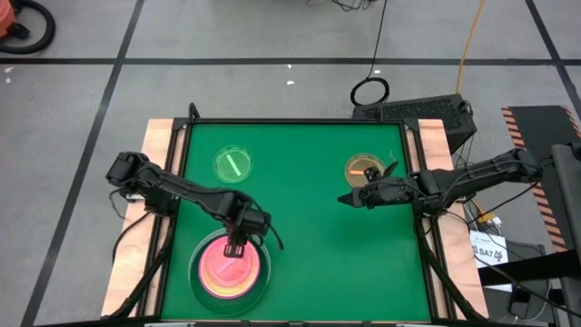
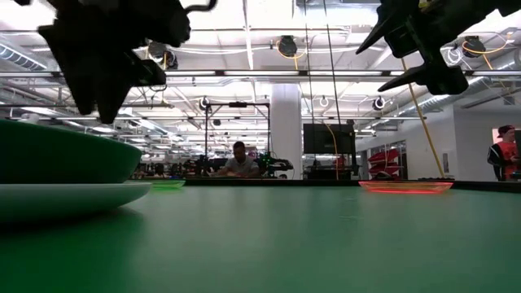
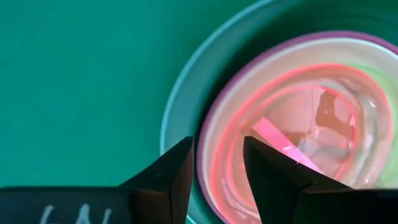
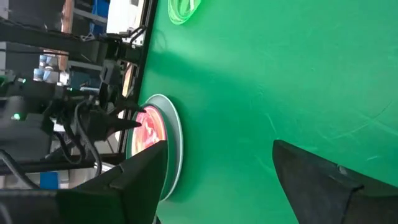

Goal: Stack plastic plates
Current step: Stack the small pink plate on top of the stacked small green plate

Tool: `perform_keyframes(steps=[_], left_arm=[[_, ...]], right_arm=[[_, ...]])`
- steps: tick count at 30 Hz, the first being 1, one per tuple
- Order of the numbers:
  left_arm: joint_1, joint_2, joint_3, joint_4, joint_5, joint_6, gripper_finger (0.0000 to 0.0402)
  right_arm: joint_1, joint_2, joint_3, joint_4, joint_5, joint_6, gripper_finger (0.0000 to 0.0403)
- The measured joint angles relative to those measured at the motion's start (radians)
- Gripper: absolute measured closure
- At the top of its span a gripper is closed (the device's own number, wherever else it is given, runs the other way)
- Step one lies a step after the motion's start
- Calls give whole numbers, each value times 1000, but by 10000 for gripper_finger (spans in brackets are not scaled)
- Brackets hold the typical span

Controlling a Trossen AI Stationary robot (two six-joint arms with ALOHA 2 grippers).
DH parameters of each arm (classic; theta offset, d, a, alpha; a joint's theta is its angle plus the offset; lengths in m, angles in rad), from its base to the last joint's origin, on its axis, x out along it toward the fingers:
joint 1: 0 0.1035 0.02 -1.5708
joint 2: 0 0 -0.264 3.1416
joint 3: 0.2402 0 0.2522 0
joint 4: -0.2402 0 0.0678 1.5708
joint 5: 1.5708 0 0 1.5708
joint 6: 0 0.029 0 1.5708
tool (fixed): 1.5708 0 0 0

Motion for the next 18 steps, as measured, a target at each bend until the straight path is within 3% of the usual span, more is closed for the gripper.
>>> perform_keyframes(steps=[7,18], left_arm=[[33,0,0,-1,-30,-50,254],[-37,55,0,0,-93,-94,254]], right_arm=[[-23,-4,0,-17,-57,-48,122],[-23,-4,0,-19,-80,-90,122]])
